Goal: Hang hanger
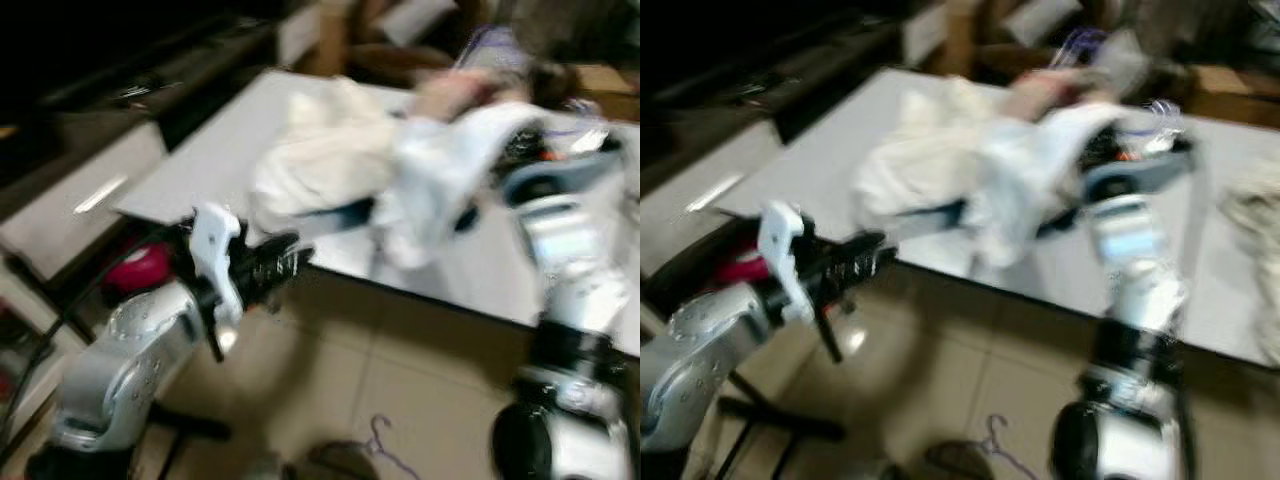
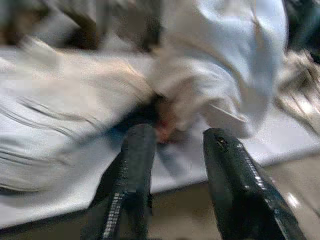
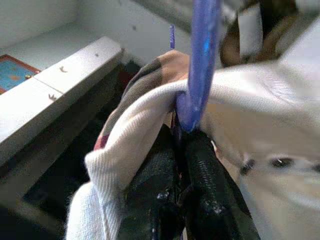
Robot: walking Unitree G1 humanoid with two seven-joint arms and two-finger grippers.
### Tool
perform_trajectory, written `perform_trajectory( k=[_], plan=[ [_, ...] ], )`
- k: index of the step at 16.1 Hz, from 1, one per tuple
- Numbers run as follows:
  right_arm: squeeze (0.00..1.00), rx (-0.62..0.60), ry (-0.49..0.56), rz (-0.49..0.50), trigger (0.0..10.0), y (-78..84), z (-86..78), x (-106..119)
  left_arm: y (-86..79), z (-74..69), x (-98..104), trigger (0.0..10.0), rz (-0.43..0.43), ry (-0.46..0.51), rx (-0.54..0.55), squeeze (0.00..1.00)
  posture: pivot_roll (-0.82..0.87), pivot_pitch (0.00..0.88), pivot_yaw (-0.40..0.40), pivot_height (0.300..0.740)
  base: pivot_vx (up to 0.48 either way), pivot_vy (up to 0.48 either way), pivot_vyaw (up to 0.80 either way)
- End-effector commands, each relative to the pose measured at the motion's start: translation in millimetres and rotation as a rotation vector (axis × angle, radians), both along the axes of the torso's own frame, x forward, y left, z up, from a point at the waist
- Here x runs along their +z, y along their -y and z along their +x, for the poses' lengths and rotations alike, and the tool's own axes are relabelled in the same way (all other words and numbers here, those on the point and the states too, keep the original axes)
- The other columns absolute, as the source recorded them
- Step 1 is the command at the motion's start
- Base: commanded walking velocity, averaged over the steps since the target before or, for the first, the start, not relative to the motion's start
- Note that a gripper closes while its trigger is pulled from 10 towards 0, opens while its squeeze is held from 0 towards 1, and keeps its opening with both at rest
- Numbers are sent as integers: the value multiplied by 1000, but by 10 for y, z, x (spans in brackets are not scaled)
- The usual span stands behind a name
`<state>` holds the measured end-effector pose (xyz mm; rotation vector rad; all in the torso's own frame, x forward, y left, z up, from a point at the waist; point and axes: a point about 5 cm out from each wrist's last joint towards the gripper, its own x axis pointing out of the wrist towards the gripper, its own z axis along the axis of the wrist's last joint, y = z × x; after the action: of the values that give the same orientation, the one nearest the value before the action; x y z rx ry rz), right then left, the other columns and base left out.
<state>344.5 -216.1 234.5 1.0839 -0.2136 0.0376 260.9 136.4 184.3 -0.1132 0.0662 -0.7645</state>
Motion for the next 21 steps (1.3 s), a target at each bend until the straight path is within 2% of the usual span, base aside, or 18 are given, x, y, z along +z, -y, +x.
perform_trajectory(
  k=[1,2,3,4,5,6,7,11,12,13,14,15,16,17,18,21],
  plan=[
    [0,-31,55,-17,10000,88,27,151,-101,56,35,10000,-14,14,71,1000,-80,0,12,740,0,0,800],
    [0,-72,97,-52,10000,289,54,345,-134,94,24,10000,-12,15,118,1000,-83,0,14,740,0,0,800],
    [0,-69,159,-104,10000,407,35,593,-188,146,-22,10000,-1,3,226,1000,-89,0,8,740,0,0,800],
    [0,-60,182,-126,10000,424,14,675,-212,163,-39,10000,-1,-1,273,400,-89,0,8,740,0,0,800],
    [0,-19,235,-169,10000,416,-97,818,-236,143,-68,10000,20,4,308,0,-83,0,-7,740,0,0,800],
    [0,12,287,-182,10000,401,-229,924,-247,104,-78,10000,36,8,312,0,-81,0,-11,740,0,0,800],
    [0,18,303,-182,10000,402,-262,954,-249,97,-79,10000,37,4,318,0,-81,0,-11,740,0,0,800],
    [0,195,655,-179,10000,203,-971,1689,-262,38,-64,10000,-8,-9,315,0,-90,0,5,740,0,0,800],
    [0,226,661,-200,10000,160,-1049,1724,-276,34,-74,10000,-3,-11,318,0,-92,0,7,740,0,0,794],
    [0,294,614,-279,10000,47,-1061,1542,-280,34,-95,10000,14,-10,314,0,-99,0,13,740,0,0,800],
    [0,359,526,-332,10000,-66,-1045,1253,-276,33,-119,10000,42,-6,309,0,-98,0,15,740,0,0,800],
    [0,394,477,-327,10000,-122,-1027,1087,-270,30,-130,10000,50,-6,302,0,-98,0,15,740,0,0,800],
    [0,494,340,-315,10000,-283,-1025,585,-271,18,-150,10000,67,-1,297,0,-99,0,15,740,0,0,800],
    [0,534,269,-306,10000,-346,-1054,338,-282,3,-163,10000,79,0,298,0,-96,0,11,740,0,0,800],
    [0,544,247,-306,10000,-364,-1067,280,-286,-2,-168,10000,85,0,298,0,-96,0,11,740,0,0,800],
    [0,585,75,-370,10000,-439,-1157,-286,-320,-106,-323,10000,173,-21,275,0,-84,0,1,740,0,-221,800]
  ],
)
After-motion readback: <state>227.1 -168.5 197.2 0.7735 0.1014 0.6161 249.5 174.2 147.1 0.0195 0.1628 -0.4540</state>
